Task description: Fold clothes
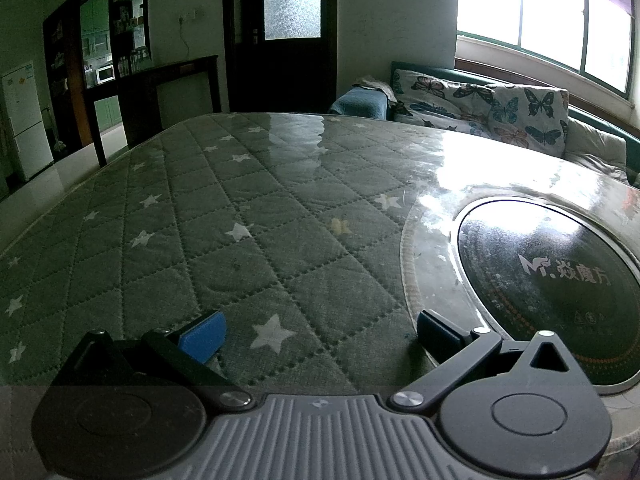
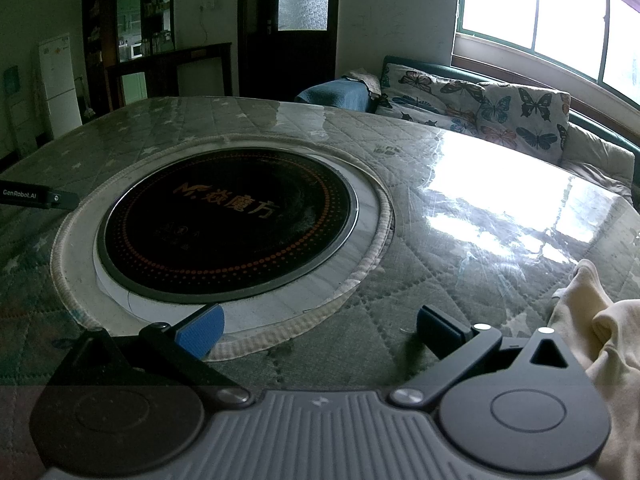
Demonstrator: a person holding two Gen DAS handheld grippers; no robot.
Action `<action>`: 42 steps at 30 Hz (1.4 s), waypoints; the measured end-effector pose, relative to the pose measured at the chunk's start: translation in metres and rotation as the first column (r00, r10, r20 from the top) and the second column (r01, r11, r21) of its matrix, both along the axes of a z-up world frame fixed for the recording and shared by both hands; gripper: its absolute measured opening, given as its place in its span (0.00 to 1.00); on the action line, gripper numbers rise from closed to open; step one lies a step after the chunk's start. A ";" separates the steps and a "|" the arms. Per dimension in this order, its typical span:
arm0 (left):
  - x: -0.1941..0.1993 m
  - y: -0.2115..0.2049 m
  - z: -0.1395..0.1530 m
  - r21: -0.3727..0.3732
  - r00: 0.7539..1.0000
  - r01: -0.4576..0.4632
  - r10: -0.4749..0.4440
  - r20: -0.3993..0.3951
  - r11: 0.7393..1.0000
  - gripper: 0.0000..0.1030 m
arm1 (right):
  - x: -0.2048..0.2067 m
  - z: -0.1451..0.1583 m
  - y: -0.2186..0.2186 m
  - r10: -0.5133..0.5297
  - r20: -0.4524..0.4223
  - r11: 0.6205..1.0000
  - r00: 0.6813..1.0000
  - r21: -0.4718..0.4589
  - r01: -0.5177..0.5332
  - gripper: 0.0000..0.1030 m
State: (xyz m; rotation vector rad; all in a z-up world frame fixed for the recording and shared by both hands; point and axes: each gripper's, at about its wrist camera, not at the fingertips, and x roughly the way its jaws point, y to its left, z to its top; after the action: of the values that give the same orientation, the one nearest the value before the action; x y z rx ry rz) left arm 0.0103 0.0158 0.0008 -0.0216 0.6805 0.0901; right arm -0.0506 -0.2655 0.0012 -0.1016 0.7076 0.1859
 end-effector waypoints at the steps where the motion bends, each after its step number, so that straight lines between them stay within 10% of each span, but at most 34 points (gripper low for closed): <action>1: 0.000 0.000 0.000 0.000 1.000 0.000 0.000 0.000 1.000 1.00 | 0.000 0.000 0.000 0.000 0.000 1.000 1.000 0.000 0.000 1.00; 42: 0.000 0.000 0.000 0.000 1.000 0.000 0.000 0.000 1.000 1.00 | 0.000 0.000 0.000 0.000 0.000 1.000 1.000 0.000 0.000 1.00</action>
State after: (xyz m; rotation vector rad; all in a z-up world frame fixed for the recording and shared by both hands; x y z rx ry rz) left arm 0.0104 0.0160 0.0003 -0.0214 0.6804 0.0901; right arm -0.0506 -0.2655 0.0010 -0.1015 0.7074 0.1860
